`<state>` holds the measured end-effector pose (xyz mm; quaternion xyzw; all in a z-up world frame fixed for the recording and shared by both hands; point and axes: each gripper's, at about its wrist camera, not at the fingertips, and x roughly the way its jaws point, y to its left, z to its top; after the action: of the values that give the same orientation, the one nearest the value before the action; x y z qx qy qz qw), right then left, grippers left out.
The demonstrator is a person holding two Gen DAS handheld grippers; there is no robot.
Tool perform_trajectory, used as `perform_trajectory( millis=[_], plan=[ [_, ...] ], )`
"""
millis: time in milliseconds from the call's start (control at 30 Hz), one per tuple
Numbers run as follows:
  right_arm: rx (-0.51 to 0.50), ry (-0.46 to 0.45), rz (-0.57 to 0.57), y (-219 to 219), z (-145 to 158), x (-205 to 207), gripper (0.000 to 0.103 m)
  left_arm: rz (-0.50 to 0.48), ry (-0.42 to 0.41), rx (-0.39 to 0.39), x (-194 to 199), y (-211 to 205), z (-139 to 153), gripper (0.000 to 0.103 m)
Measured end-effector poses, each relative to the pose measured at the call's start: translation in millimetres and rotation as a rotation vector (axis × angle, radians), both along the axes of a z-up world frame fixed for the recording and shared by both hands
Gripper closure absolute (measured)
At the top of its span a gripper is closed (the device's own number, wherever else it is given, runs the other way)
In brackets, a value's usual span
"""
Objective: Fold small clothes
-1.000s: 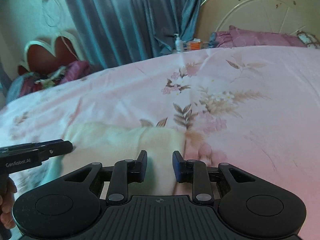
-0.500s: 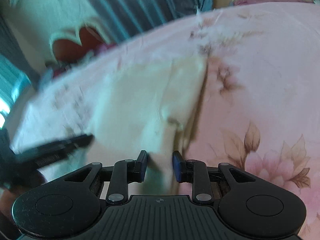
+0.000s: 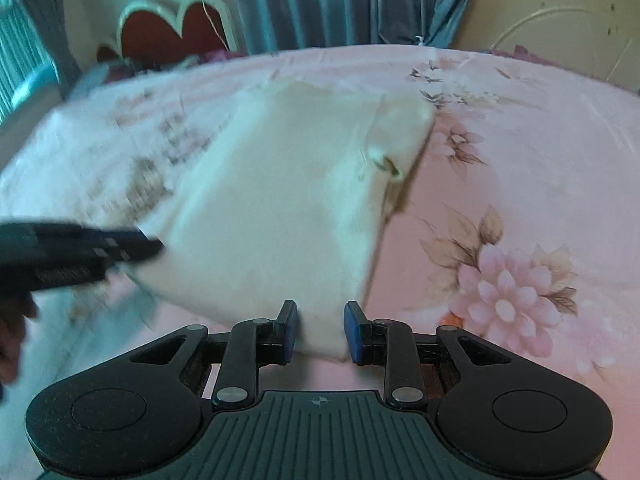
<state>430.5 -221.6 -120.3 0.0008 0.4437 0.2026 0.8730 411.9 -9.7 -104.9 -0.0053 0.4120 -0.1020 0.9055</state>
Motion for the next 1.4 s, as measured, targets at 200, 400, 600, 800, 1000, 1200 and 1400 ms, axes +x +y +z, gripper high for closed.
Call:
perform_trajectory(
  millis=[200, 400, 600, 800, 1000, 1200, 1400],
  plan=[
    [0.005, 0.018, -0.003, -7.0, -8.9, 0.9, 0.077, 0.020, 0.005, 0.020, -7.3, -3.6, -3.1, 0.074],
    [0.053, -0.054, 0.004, -9.6, 18.1, -14.9, 0.080, 0.024, 0.008, 0.050, -13.1, -7.8, -1.1, 0.073],
    [-0.007, -0.025, 0.003, 0.0, 3.1, -6.8, 0.086, 0.038, 0.007, 0.069, -15.3, -11.3, -2.3, 0.073],
    [0.016, 0.005, -0.025, -18.3, -4.6, -7.1, 0.085, 0.055, 0.013, 0.094, -17.3, -10.9, -1.7, 0.057],
    [0.232, 0.064, -0.095, -60.3, 9.6, -7.2, 0.085, 0.102, -0.031, 0.062, -30.2, 5.1, 10.3, 0.037],
    [0.442, 0.128, -0.144, -79.2, 2.9, 32.3, 0.026, 0.148, -0.032, -0.004, -5.9, 4.8, 21.9, 0.014],
    [0.584, 0.148, -0.220, -92.3, -8.4, 80.0, 0.034, 0.149, 0.034, -0.183, 42.5, 15.2, 23.6, 0.021]
  ],
)
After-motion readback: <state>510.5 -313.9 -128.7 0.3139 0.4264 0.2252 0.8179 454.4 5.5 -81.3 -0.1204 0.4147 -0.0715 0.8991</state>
